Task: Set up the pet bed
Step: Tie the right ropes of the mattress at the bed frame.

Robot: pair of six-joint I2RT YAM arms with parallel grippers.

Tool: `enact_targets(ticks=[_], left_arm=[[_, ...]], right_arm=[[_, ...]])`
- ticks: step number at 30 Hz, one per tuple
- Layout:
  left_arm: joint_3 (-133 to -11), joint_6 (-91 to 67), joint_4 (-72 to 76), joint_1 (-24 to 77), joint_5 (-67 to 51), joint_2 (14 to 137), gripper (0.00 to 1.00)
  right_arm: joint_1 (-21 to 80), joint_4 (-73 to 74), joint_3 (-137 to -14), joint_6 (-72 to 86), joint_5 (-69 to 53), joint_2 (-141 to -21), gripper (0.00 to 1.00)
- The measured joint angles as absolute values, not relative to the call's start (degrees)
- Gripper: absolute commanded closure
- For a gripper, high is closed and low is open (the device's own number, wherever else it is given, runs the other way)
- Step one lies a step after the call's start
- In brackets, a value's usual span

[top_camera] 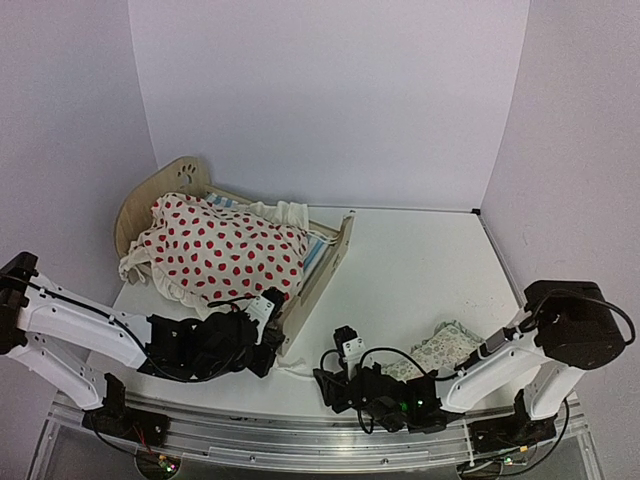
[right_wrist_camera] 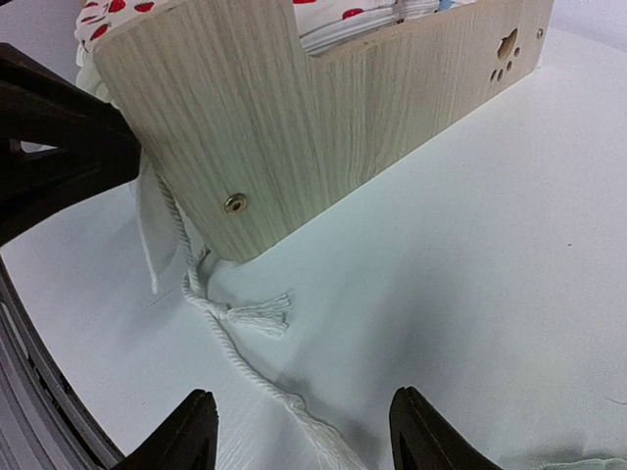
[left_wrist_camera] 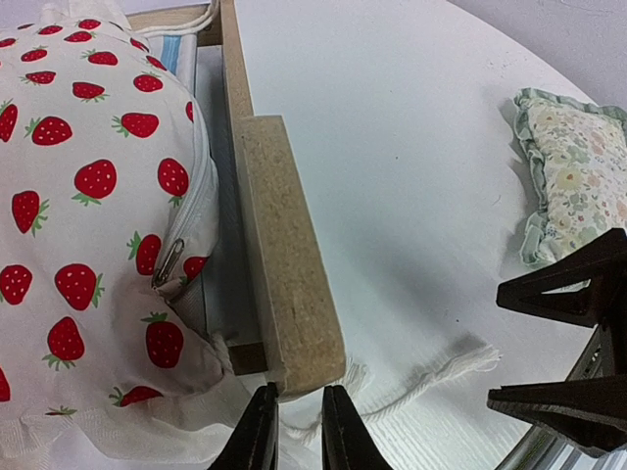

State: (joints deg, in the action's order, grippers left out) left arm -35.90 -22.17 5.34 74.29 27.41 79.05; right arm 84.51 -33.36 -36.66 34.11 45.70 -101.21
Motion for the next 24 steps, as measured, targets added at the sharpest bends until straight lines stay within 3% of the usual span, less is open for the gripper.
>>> enact_targets(ticks=[6,12,24], left_arm=[[-40.34,-20.44,6.66,71.58,23.70,84.35,0.76],[-43.72,-19.51,5.71,70.70,21.16,85.70,0.53],[-35.00,-24.04,-3.00,70.72,21.18,63.37,0.48]], right_arm=[[84.51,-33.32,-34.78,33.54,45.95,-98.52,0.39],[84.51,-33.07,-34.40,32.75,45.55,-97.51,0.39],[84.05,-26.03,-47.32,33.69,41.59,-105.15,0.42]])
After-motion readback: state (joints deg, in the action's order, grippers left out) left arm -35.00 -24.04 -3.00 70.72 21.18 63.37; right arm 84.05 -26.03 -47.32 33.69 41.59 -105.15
